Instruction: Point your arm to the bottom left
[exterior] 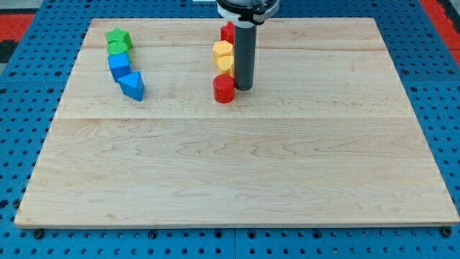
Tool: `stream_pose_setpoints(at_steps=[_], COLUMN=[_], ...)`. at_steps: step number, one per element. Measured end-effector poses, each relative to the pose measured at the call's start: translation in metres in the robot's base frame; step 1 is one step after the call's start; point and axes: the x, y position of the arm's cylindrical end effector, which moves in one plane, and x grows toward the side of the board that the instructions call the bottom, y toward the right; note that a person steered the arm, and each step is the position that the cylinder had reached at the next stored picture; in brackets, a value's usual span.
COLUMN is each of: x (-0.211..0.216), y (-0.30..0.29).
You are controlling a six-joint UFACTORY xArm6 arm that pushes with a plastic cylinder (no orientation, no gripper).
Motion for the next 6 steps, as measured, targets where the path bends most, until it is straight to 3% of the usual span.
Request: stream_pose_setpoints(at_steps=[1,2,4,6], x=[0.026,0.096,0.168,0.173], y=[0.042,0.044,-0.09,-0.226])
